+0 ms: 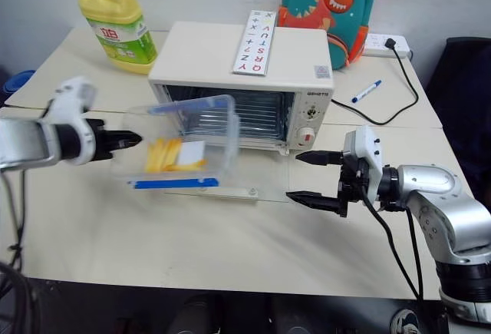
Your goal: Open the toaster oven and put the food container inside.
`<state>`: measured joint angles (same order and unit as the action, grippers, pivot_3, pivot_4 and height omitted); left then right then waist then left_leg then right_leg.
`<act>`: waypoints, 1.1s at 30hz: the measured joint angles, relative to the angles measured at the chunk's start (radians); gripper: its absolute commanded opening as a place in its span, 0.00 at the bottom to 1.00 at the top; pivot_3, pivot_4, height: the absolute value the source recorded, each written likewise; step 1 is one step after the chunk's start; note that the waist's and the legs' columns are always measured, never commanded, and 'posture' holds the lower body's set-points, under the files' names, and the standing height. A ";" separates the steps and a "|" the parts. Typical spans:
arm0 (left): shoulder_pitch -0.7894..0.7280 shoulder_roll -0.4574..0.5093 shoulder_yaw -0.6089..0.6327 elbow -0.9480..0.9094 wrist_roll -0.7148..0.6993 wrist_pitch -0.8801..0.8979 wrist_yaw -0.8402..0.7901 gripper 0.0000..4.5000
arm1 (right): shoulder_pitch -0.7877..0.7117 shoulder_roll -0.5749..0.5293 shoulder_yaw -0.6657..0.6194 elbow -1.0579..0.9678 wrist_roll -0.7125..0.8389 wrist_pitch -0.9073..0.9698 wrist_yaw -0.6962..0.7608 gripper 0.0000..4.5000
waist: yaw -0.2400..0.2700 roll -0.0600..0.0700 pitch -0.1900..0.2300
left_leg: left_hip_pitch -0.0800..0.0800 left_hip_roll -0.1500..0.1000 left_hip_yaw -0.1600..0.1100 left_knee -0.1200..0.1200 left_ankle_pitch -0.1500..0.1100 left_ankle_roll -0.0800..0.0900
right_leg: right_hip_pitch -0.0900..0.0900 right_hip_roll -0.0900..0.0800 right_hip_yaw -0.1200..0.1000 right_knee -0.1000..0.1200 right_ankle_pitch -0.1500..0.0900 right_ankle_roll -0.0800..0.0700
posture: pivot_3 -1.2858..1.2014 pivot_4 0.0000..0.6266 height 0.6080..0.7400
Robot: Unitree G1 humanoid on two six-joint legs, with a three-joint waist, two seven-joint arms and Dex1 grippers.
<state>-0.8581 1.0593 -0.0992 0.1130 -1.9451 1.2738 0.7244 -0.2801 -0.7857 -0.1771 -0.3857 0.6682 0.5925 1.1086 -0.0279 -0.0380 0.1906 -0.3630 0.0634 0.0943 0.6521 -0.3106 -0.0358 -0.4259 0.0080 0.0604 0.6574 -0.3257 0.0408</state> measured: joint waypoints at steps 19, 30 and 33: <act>-0.209 -0.319 0.084 0.283 0.411 0.129 -0.076 0.55 | 0.141 -0.007 -0.113 -0.132 0.063 0.027 -0.164 1.00 | 0.000 0.000 0.000 | -0.006 -0.003 -0.004 0.012 0.006 0.001 | -0.004 0.000 0.000 0.009 0.005 0.004 | 0.52 0.24 1.00; 0.174 -0.305 0.585 -0.040 0.331 -0.048 -0.659 0.41 | 0.096 -0.012 -0.090 -0.102 0.108 0.068 -0.191 0.79 | -0.022 0.000 0.000 | -0.005 -0.001 -0.003 0.010 0.007 -0.002 | -0.005 0.000 0.000 0.010 0.004 0.002 | 0.52 0.24 1.00; 0.336 -0.240 0.711 -0.149 0.307 -0.030 -0.950 0.21 | 0.099 0.002 -0.063 -0.082 0.125 0.085 -0.188 0.56 | -0.024 -0.001 0.000 | -0.006 -0.001 -0.003 0.010 0.006 -0.002 | -0.004 0.000 -0.001 0.009 0.004 0.002 | 0.52 0.24 1.00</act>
<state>-0.5221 0.8190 0.6122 -0.0360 -1.6381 1.2439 -0.2261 -0.1808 -0.7834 -0.2398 -0.4678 0.7932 0.6776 0.9206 -0.0518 -0.0388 0.1905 -0.3688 0.0622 0.0914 0.6625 -0.3042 -0.0375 -0.4299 0.0082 0.0599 0.6663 -0.3215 0.0430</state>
